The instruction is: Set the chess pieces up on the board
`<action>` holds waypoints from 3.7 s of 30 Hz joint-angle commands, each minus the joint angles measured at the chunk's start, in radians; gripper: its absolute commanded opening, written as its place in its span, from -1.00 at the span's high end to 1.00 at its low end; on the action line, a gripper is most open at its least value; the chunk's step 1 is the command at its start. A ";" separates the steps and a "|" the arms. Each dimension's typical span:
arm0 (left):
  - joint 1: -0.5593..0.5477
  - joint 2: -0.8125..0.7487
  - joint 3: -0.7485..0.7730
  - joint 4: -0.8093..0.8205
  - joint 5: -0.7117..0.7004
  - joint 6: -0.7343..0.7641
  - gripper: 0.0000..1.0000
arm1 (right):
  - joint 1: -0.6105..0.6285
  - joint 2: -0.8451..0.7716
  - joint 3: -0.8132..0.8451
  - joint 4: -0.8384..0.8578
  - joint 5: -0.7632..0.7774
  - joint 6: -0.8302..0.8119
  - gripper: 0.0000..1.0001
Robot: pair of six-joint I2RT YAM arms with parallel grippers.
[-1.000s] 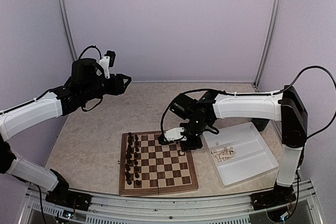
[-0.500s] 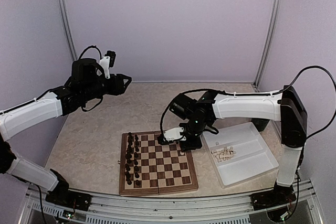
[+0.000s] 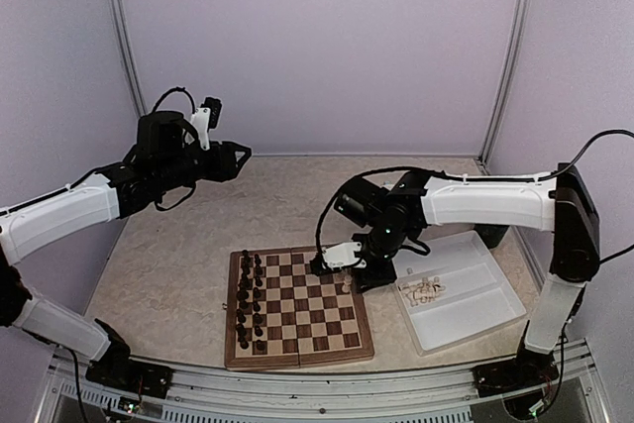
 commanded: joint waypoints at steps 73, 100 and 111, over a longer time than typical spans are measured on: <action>-0.448 0.481 0.092 0.561 0.369 -0.377 -0.10 | -0.384 -0.492 -0.191 -0.159 -0.269 -0.029 0.75; -0.487 0.725 0.307 0.546 0.529 -0.463 0.64 | -0.332 -0.452 -0.142 -0.131 -0.300 -0.014 0.73; -0.488 0.602 0.137 0.840 0.314 -0.448 0.85 | -0.650 -0.579 -0.214 0.236 -0.738 0.275 -0.07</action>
